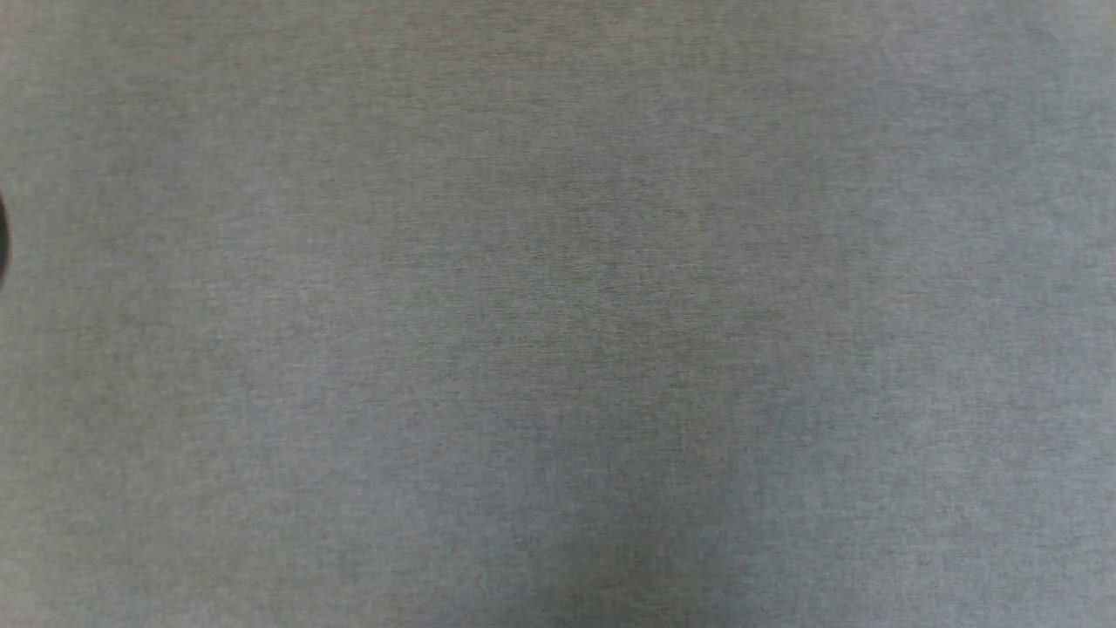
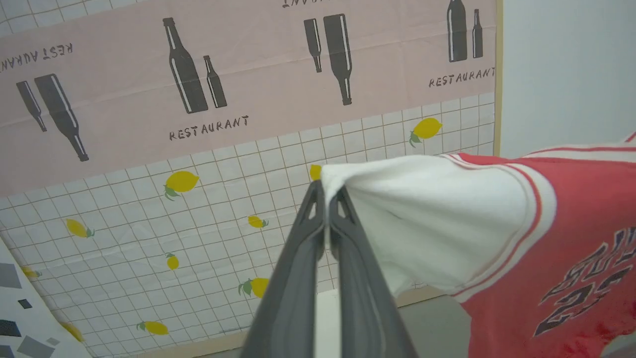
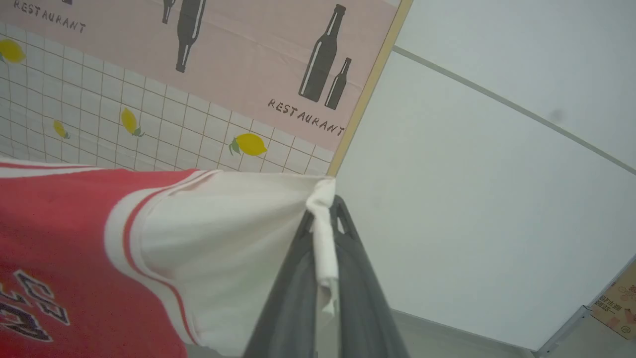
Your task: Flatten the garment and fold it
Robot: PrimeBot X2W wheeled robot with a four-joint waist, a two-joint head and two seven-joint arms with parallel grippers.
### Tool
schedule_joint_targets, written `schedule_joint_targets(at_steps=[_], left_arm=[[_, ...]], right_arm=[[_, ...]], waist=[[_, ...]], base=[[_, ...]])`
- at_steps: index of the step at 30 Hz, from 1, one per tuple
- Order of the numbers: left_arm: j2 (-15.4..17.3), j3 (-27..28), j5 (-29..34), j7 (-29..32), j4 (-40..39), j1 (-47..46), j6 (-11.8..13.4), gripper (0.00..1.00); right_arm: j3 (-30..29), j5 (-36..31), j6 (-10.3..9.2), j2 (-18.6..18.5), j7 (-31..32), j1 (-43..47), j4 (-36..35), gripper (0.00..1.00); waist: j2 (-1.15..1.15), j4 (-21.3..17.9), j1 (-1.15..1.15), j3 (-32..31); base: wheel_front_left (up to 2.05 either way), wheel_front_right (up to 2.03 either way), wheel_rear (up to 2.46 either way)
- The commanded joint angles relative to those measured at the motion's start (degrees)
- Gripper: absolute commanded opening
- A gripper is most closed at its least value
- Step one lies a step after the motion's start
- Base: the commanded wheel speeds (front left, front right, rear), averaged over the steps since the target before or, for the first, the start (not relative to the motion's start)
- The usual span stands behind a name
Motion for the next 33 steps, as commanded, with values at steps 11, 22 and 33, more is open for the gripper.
schedule_joint_targets(at_steps=[11,22,33], left_arm=[[-3.6,-4.35,-4.65,-4.22,3.3,22.18,-2.96,0.0],[-3.46,-9.25,-9.08,-3.03,-2.77,48.98,-0.28,0.0],[3.25,-10.52,-12.98,-0.23,-9.04,66.1,2.79,0.0]], right_arm=[[7.07,8.3,-0.11,2.41,-3.28,20.53,1.0,0.0],[12.97,18.19,-0.11,-5.9,0.2,52.01,-13.83,0.0],[10.14,20.87,-0.11,-14.07,5.48,73.84,-20.73,0.0]], waist=[[0.0,2.14,-0.01,-8.03],[0.0,3.8,-0.01,-19.02],[0.0,4.86,-0.01,-26.03]], base=[[0.0,0.0,0.0],[0.0,0.0,0.0],[0.0,0.0,0.0]])
